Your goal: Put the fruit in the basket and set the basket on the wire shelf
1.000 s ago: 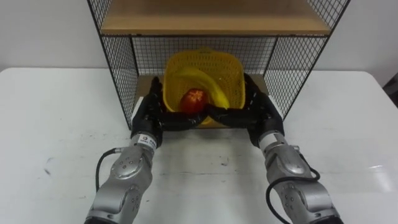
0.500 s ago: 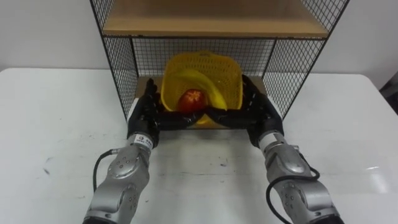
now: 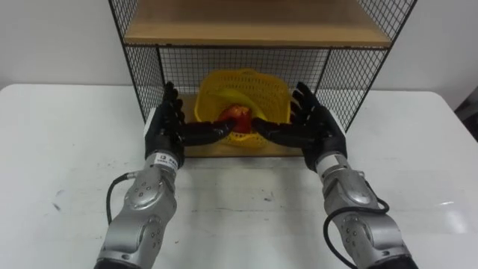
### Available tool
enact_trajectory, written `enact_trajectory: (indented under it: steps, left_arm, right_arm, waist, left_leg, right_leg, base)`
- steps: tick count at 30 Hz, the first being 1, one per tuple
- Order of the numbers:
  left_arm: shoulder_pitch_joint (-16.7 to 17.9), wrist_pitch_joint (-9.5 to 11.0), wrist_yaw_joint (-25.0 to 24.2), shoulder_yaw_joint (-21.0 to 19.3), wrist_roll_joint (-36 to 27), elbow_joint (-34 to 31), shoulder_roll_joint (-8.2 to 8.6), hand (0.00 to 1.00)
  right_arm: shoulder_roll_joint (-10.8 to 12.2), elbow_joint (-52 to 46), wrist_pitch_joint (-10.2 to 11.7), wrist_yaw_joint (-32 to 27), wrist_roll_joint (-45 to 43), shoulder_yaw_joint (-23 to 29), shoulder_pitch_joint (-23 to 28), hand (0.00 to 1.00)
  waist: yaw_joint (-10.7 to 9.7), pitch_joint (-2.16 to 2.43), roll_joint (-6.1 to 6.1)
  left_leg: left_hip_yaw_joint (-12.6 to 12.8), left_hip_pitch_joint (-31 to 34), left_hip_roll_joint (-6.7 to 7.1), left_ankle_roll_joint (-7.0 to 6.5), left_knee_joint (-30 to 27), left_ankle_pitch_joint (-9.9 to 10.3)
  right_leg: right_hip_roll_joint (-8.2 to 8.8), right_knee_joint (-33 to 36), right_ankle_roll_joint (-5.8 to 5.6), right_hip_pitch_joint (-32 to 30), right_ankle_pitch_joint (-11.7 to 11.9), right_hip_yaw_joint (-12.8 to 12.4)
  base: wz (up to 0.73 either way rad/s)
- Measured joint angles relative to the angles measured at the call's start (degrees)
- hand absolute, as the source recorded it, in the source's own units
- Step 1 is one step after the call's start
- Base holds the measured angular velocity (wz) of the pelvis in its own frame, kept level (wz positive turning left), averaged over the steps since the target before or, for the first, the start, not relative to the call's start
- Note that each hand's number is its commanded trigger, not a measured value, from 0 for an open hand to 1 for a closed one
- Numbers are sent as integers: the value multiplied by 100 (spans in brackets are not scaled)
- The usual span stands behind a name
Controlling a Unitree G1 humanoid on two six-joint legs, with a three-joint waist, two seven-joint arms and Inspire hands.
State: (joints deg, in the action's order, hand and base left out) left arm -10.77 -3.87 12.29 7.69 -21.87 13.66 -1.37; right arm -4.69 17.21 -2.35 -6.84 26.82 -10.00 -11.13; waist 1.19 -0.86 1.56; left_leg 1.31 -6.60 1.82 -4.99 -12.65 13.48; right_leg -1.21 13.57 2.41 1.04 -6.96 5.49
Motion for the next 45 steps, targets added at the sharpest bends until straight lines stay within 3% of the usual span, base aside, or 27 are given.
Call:
enact_trajectory:
  steps: [9,16,20,24,29,36,39,41,45]
  left_arm:
    - [0,0,1,46,15,-212,45,0]
    - [1,0,-24,36,23,-405,33,0]
    - [1,2,-299,27,26,-621,-9,0]
    - [5,2,-420,34,2,-644,-15,0]
    - [324,23,-529,83,7,-1150,-49,0]
    - [705,54,-749,287,210,-1272,-202,0]
    - [811,232,-850,294,211,-1355,-260,0]
    - [1067,400,-926,321,211,-1580,-317,0]
    - [1455,444,-987,328,225,-1856,-415,0]
  right_arm:
    - [2,-133,0,-20,66,-2,1,0]
    - [-1,-347,49,-63,167,11,9,0]
    - [-2,-737,101,-44,-73,11,104,0]
    - [-2,-889,147,-36,-66,10,180,0]
    - [-22,-1217,183,82,-57,7,340,0]
    - [-21,-1509,236,280,-415,1,782,0]
    - [-36,-1633,276,344,-460,1,827,0]
    - [-114,-1864,426,426,-436,1,954,0]
    - [-204,-2020,562,473,-533,4,1105,0]
  waist:
    - [27,4,-3]
    - [-95,14,-22]
    - [-105,64,-90]
    - [-108,72,-104]
    - [-116,75,-85]
    - [-106,71,-64]
    - [-113,71,-58]
    - [-109,70,-49]
    - [-123,73,-46]
  left_leg:
    - [-9,-5,0,3,-12,-4]
    - [-8,12,1,3,6,-3]
    - [23,-25,0,3,-12,-4]
    - [22,-96,-4,6,42,-4]
    - [24,-109,-4,13,59,-9]
    - [26,-85,-1,14,62,-8]
    - [44,-31,0,15,69,-11]
    - [44,14,-1,17,86,-20]
    - [36,43,-6,22,90,-28]
  right_leg:
    - [1,-2,1,7,1,29]
    - [-1,0,2,7,1,6]
    - [-8,8,2,20,1,-32]
    - [-13,13,2,98,1,-33]
    - [-16,12,2,99,0,-40]
    - [-16,-11,0,84,-8,-43]
    - [-21,-11,0,26,-8,-62]
    - [-24,-41,1,-16,-6,-61]
    - [-29,-104,5,-17,22,-15]
  base:
    - [0]
    - [0]
    - [-3]
    - [0]
    - [0]
    - [0]
    - [-2]
    - [0]
    - [0]
